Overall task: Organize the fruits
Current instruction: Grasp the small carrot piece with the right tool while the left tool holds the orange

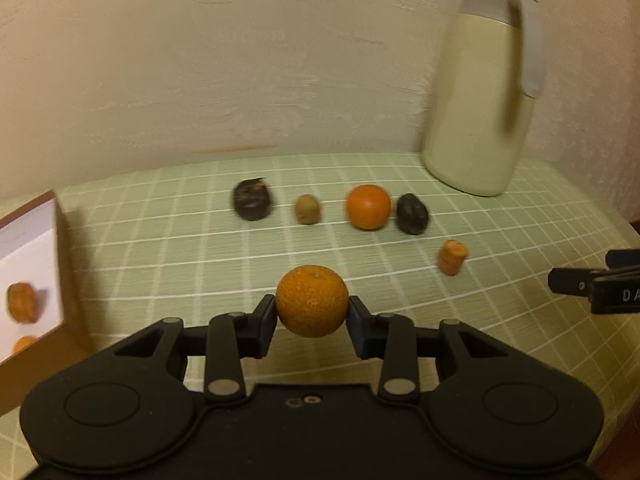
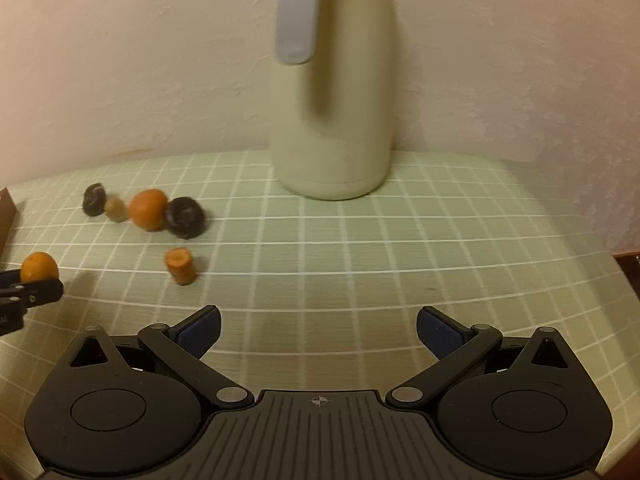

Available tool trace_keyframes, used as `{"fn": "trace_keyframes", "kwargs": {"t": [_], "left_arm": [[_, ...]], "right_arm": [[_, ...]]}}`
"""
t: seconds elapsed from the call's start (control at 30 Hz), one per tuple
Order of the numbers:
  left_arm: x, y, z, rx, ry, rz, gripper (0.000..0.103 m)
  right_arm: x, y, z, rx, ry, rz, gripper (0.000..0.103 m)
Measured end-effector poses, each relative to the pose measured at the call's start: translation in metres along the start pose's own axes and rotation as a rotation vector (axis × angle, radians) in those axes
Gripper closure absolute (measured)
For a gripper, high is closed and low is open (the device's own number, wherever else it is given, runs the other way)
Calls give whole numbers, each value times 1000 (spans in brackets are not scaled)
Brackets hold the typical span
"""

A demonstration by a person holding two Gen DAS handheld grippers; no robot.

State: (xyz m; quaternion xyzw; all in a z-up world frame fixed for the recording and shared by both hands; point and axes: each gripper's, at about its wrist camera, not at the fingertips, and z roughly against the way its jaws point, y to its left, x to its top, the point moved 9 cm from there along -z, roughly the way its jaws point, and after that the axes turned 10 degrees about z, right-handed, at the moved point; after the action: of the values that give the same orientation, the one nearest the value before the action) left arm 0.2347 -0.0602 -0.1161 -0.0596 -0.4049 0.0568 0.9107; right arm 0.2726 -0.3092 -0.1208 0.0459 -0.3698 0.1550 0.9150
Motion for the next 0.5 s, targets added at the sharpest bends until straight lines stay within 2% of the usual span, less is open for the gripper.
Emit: {"fn": "trace_keyframes", "kwargs": {"t": [0.17,0.33,0.5], "left_arm": [[1,15,5,19,-2,19,75],[2,27,13,35,-14,29,75],[3,41,23,57,-28,35,75]], "right_arm": [[4,18,-8,24,-6,7,0],[11,36,-18,83,-15,3,0],[25,63,-31,109,-49,75,0]]}}
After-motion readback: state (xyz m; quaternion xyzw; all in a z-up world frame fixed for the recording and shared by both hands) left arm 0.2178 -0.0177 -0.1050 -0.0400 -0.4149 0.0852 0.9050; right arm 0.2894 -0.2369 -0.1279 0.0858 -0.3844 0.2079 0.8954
